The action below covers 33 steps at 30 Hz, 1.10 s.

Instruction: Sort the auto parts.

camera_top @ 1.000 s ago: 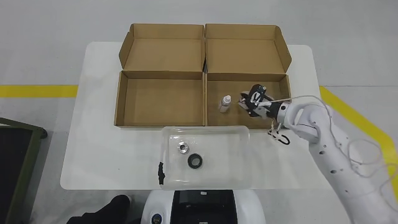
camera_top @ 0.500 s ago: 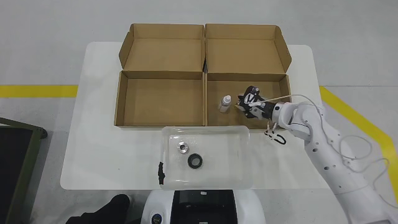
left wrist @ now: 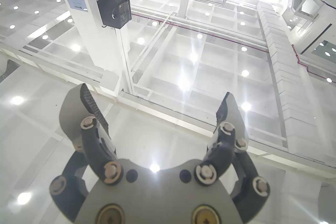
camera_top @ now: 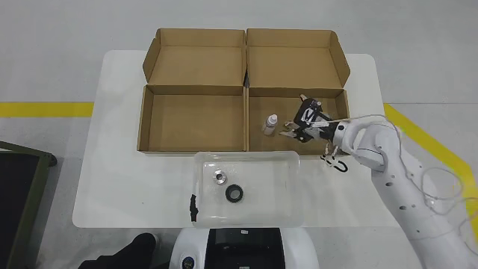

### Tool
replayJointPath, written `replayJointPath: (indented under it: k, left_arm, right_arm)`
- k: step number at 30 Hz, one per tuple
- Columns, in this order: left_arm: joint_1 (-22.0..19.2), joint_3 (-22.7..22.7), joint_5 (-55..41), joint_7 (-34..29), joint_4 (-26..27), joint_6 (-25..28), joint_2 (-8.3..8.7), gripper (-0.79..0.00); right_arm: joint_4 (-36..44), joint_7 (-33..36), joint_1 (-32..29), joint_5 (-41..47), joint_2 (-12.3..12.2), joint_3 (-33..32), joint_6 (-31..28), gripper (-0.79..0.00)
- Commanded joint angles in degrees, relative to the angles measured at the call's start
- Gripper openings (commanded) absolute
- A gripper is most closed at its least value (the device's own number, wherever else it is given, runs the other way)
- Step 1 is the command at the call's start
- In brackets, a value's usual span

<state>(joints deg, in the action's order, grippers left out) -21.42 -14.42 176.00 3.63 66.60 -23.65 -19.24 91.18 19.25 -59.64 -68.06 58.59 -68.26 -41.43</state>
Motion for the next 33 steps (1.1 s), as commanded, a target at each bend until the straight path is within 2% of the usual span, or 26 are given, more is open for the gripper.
replayJointPath:
  k: [1, 9, 17, 23, 33]
  left_arm:
    - [0.0, 0.0, 0.0, 0.0, 0.0, 0.0, 0.0, 0.0]
    - [0.0, 0.0, 0.0, 0.0, 0.0, 0.0, 0.0, 0.0]
    - [0.0, 0.0, 0.0, 0.0, 0.0, 0.0, 0.0, 0.0]
    - [0.0, 0.0, 0.0, 0.0, 0.0, 0.0, 0.0, 0.0]
    - [0.0, 0.0, 0.0, 0.0, 0.0, 0.0, 0.0, 0.0]
  right_arm:
    - [3.45, 0.09, -1.56, 0.17, -0.37, -1.72, -0.03, 0.0]
    - [15.18, 0.15, -9.08, 2.12, -1.37, -5.35, -1.57, 0.0]
    - [24.02, 0.81, -15.18, 0.39, -1.69, -3.5, -2.79, 0.0]
    - [23.83, 0.29, -15.54, -1.66, -1.3, 1.48, -4.12, 0.0]
    - [19.44, 0.48, -11.4, -5.24, 0.09, 11.39, -6.75, 0.0]
